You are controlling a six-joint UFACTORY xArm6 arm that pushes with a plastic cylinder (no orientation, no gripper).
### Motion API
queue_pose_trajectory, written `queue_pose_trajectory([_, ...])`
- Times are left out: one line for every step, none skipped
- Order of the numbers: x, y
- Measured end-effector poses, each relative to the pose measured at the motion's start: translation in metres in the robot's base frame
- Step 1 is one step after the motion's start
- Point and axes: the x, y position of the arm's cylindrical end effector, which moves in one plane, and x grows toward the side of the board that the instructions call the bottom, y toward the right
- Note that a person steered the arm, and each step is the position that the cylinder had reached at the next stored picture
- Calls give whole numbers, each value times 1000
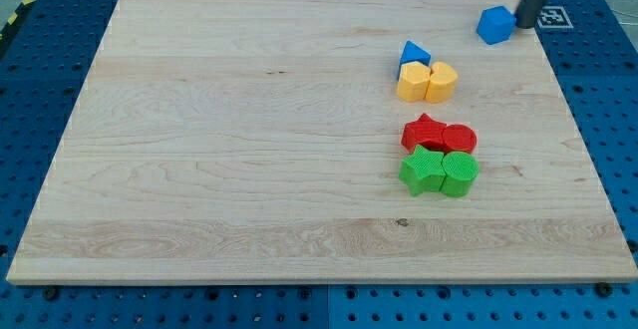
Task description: Move the blue cube into the blue triangle
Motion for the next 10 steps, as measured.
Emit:
queue_pose_trajectory([2, -21])
queue_pose_trajectory([20, -23])
queue_pose_trajectory([30, -29])
queue_pose_trajectory([19, -36])
queue_pose_trajectory([-10, -39])
queue_pose_trajectory([7, -54])
queue_pose_trajectory([21, -53])
queue_pose_trajectory([34, -61])
queue_pose_trajectory([45, -79])
queue_pose_trajectory([49, -68])
